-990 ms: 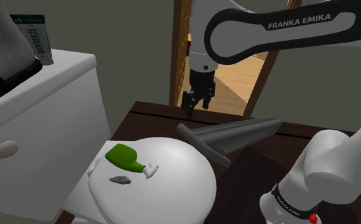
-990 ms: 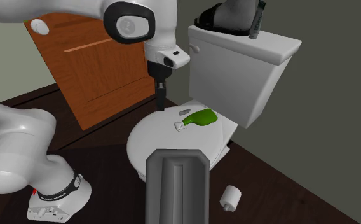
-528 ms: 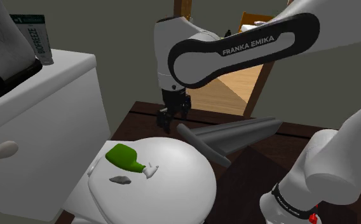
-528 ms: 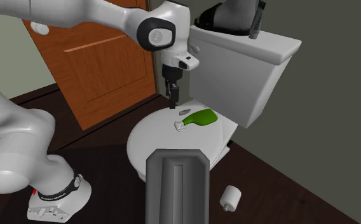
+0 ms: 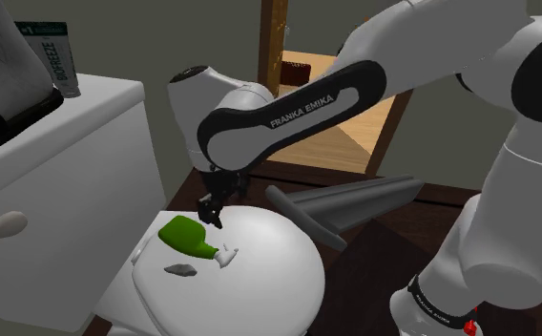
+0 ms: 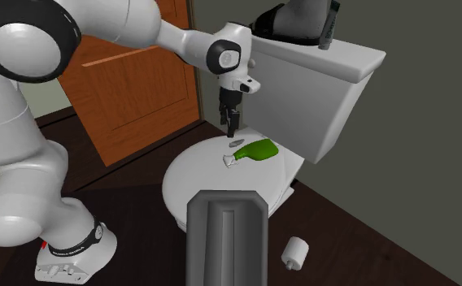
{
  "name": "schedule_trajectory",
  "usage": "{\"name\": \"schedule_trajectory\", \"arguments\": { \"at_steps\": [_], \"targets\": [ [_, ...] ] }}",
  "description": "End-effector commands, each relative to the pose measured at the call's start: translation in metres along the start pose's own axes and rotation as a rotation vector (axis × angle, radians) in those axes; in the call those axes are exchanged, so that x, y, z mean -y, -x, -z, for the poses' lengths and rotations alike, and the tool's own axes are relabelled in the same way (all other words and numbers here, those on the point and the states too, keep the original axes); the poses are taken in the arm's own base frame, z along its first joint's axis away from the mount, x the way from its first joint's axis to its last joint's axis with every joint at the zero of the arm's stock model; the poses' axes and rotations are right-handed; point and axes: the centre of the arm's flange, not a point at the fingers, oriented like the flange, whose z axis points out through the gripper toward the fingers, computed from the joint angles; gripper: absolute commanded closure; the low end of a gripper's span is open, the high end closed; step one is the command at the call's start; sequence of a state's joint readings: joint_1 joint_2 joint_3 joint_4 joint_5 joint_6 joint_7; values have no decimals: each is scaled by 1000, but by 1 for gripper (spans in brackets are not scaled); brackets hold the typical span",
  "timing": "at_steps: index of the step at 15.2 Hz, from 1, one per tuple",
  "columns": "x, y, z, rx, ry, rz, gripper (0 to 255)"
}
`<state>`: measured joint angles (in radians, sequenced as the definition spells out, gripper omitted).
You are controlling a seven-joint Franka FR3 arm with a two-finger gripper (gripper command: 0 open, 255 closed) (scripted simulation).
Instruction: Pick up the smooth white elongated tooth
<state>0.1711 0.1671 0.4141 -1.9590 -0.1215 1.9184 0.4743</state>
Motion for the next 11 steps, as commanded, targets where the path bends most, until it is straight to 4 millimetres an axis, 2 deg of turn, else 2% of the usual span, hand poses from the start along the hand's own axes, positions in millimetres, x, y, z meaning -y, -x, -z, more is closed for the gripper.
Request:
{"name": "schedule_trajectory", "arguments": {
  "at_steps": [1,11],
  "targets": [
    [22,-19,-14,9,20,17,0],
    [130,-85,-89,56,116,107,0]
  ]
}}
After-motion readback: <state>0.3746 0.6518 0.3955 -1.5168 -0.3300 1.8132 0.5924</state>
